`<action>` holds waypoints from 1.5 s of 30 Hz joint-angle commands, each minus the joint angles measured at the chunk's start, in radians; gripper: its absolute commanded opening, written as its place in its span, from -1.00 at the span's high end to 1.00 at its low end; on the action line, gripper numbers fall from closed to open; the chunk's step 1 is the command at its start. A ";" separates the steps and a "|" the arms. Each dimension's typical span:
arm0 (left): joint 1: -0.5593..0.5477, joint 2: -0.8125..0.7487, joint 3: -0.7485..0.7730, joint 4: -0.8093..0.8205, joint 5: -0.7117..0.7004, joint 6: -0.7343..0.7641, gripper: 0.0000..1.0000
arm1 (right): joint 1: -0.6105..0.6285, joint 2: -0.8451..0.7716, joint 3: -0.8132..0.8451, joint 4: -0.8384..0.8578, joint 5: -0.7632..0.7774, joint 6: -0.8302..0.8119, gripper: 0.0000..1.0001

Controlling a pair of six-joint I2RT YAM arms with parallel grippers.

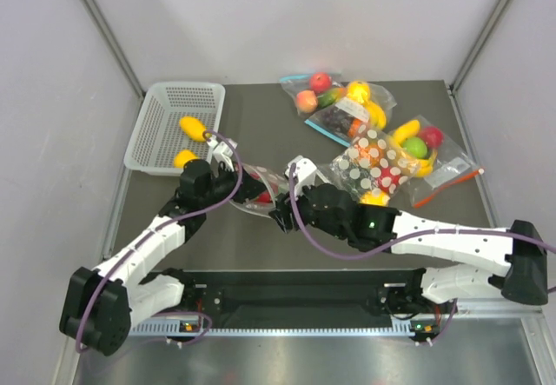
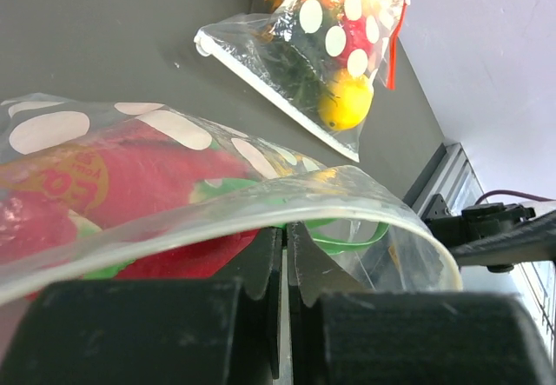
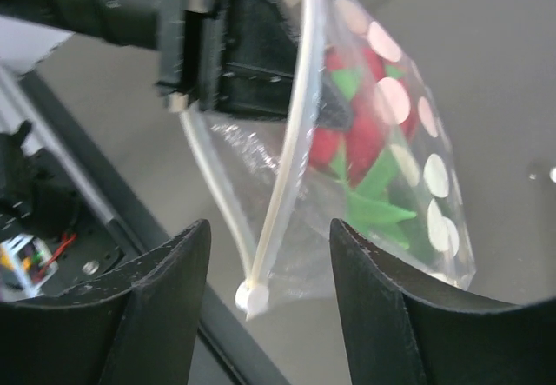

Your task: Open the zip-top bag and remove the fake food

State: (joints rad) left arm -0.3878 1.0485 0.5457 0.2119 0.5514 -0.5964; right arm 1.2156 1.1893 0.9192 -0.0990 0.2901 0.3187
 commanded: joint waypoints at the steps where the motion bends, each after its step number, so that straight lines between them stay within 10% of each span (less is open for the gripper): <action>1: -0.003 -0.050 0.003 0.072 0.005 0.014 1.00 | 0.022 0.061 0.067 -0.025 0.130 0.023 -0.13; 6: -0.005 -0.070 0.002 0.070 0.012 0.009 1.00 | 0.025 0.131 0.121 -0.080 0.217 0.037 -0.03; 13: -0.005 -0.079 -0.006 0.049 0.015 0.036 1.00 | 0.025 0.156 0.152 -0.200 0.345 0.083 0.98; 28: -0.003 -0.078 -0.007 0.086 0.120 0.067 1.00 | -0.033 0.003 0.046 -0.275 0.425 0.100 1.00; 45: 0.012 -0.002 -0.040 0.491 0.084 -0.255 1.00 | -0.048 -0.049 -0.086 -0.240 0.376 0.152 1.00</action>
State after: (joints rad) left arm -0.3897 1.0458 0.4831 0.5083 0.6567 -0.7933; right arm 1.1816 1.1831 0.8501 -0.3359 0.6559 0.4541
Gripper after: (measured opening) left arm 0.031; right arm 0.009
